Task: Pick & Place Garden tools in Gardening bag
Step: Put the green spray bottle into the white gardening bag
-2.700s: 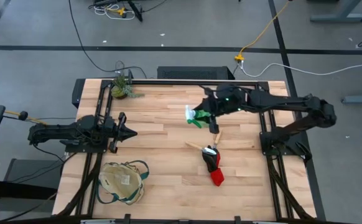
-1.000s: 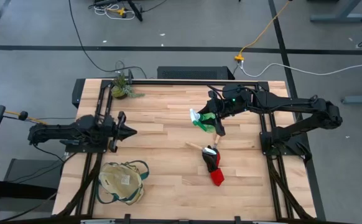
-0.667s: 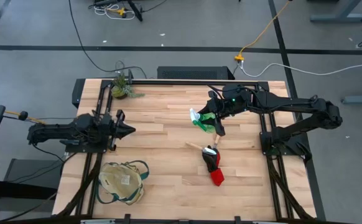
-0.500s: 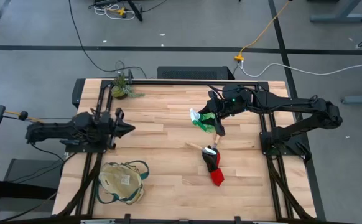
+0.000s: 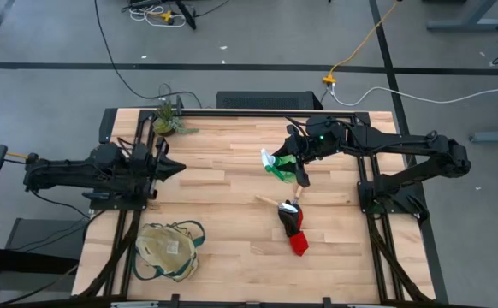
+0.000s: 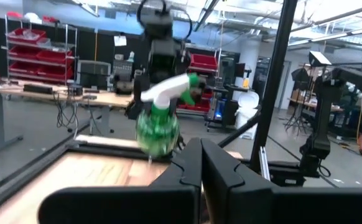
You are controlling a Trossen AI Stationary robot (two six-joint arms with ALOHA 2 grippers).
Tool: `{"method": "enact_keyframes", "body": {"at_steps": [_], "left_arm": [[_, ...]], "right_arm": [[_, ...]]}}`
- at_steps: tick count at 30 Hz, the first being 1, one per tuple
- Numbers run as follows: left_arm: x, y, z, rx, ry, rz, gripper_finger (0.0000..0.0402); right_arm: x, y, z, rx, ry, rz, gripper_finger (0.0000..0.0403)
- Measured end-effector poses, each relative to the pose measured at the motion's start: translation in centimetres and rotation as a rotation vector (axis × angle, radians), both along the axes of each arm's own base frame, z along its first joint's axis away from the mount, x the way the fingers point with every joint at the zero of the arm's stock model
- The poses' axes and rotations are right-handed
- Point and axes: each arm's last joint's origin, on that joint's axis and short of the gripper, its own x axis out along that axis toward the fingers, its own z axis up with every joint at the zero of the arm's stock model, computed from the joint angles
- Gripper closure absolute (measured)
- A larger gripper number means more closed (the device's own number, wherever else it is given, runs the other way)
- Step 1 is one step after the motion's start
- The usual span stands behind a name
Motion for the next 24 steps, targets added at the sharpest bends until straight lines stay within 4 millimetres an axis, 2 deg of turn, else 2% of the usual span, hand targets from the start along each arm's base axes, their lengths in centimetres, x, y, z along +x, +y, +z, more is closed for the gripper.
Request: {"method": "enact_keyframes", "body": {"at_steps": [6,11,16,24], "left_arm": [[1.1,0.0,4.0,0.013,0.013,0.003,0.0398],[2.4,0.0,6.3,0.027,0.043,0.005,0.0397],[4.0,0.0,7.6,0.1,0.066,0.015,0.0396],[7.0,0.7,8.4,0.208,0.125,0.016,0.039]], "right_arm": [[0.0,0.0,0.0,0.0,0.0,0.0,0.0236],[0.0,0.0,0.0,0.0,0.0,0.0,0.0236],[0.0,0.0,0.0,0.0,0.001,0.0,0.0236],[0.0,0.0,0.0,0.0,0.0,0.0,0.0236]]}}
